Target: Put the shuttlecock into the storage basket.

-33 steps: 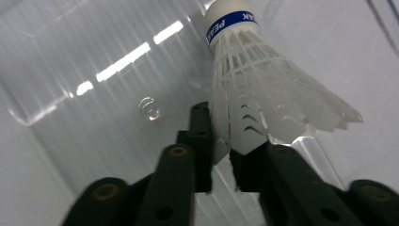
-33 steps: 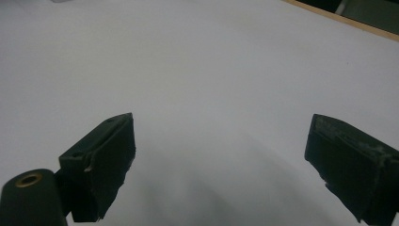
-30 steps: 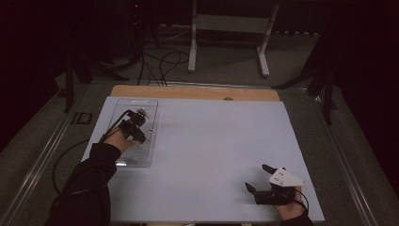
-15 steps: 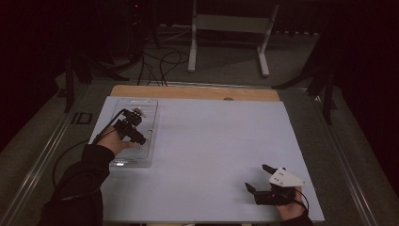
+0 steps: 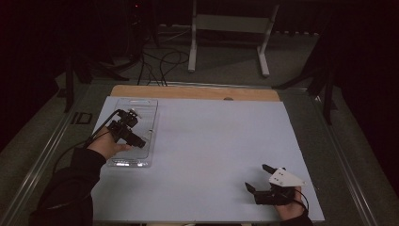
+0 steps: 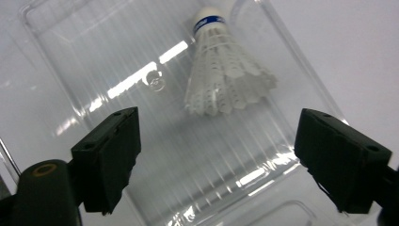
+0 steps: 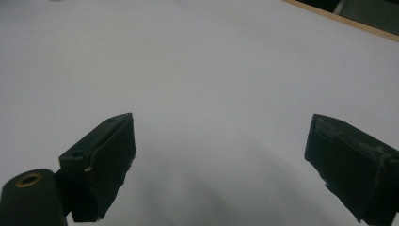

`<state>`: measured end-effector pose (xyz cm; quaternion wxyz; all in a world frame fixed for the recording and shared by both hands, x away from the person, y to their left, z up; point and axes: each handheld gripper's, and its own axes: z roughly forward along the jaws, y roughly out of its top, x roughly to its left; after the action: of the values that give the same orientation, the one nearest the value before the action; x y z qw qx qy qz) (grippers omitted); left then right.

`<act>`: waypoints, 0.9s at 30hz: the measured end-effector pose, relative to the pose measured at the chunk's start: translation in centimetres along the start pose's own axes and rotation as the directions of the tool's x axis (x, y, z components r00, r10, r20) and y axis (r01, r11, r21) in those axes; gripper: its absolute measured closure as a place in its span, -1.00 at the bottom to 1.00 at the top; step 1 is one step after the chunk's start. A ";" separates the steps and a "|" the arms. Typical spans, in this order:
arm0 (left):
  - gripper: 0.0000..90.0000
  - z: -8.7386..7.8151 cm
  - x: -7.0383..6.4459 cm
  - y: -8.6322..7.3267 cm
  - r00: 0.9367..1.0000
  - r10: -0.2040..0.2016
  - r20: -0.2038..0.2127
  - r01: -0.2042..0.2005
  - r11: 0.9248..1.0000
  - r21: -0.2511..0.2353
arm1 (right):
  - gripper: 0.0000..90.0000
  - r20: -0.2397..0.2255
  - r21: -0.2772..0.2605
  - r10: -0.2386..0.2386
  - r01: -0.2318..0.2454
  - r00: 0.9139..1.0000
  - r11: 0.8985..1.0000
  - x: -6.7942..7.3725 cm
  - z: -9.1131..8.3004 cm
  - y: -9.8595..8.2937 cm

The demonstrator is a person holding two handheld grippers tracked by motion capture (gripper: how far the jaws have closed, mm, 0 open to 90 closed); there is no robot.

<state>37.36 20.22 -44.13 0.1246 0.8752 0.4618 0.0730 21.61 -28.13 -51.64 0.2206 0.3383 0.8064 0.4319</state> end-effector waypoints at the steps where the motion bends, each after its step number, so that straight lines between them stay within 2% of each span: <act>1: -0.67 -0.2 0.0 0.0 1.000 -0.003 0.001 0.003 1.000 -0.004 | -0.80 0.000 0.000 0.000 0.000 1.000 1.000 0.0 0.0 0.0; 3: -0.72 -0.7 -0.4 -0.1 1.000 0.009 -0.006 -0.009 1.000 -0.024 | -0.80 0.000 0.001 0.001 -0.001 1.000 1.000 0.0 0.0 0.0; 5: -0.72 -1.0 -0.7 -0.1 1.000 0.023 0.006 -0.023 0.999 -0.030 | -0.80 0.000 0.000 0.000 0.000 1.000 1.000 0.0 0.0 0.0; 9: -0.78 -1.3 -0.9 0.0 1.000 0.021 0.010 -0.021 0.999 -0.041 | -0.80 0.000 0.000 0.001 -0.001 1.000 1.000 0.0 0.0 0.0; 10: -0.78 -1.5 -1.1 0.0 0.999 0.026 0.027 -0.025 0.998 -0.055 | -0.80 -0.002 0.000 0.002 -0.002 1.000 1.000 0.0 0.0 0.0; 13: -0.81 -2.0 -1.4 0.2 0.999 0.027 0.028 -0.024 0.997 -0.075 | -0.80 -0.001 0.000 0.002 -0.002 1.000 1.000 0.0 0.0 0.0; 14: -0.82 -2.1 -1.5 0.2 0.999 0.028 0.041 -0.024 0.996 -0.084 | -0.80 0.000 -0.001 0.000 0.000 1.000 1.000 0.0 0.0 0.0; 16: -0.84 -2.2 -1.6 0.3 0.998 0.037 0.052 -0.033 0.996 -0.081 | -0.80 0.000 -0.001 0.000 0.000 1.000 1.000 0.0 0.0 0.0; 17: -0.89 -2.3 -1.8 0.5 0.997 0.045 0.069 -0.039 0.996 -0.084 | -0.80 -0.001 -0.001 0.001 -0.001 1.000 1.000 0.0 0.0 0.0; 18: -0.94 -2.3 -1.8 0.5 0.997 0.045 0.069 -0.039 0.996 -0.084 | -0.80 -0.001 -0.001 0.001 -0.001 1.000 1.000 0.0 0.0 0.0; 19: -0.94 -2.4 -1.9 0.5 0.992 0.063 0.113 -0.054 0.995 -0.085 | -0.80 0.000 -0.001 0.001 -0.001 1.000 1.000 0.0 0.0 0.0; 20: -0.99 -2.4 -2.0 0.6 0.990 0.068 0.122 -0.057 0.994 -0.093 | -0.80 -0.001 -0.001 0.001 -0.001 1.000 1.000 0.0 0.0 0.0; 21: -0.99 -2.5 -2.2 0.7 0.991 0.068 0.113 -0.057 0.993 -0.100 | -0.80 -0.001 -0.001 0.001 -0.001 1.000 1.000 0.0 0.0 0.0; 27: -0.99 -2.5 -3.0 1.4 0.988 0.091 0.128 -0.075 0.990 -0.122 | -0.80 -0.001 -0.001 0.001 -0.001 1.000 1.000 0.0 0.0 0.0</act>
<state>36.20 17.37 -41.39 0.2031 0.8878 0.4103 0.0463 21.64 -28.17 -51.67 0.2202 0.3383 0.8062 0.4326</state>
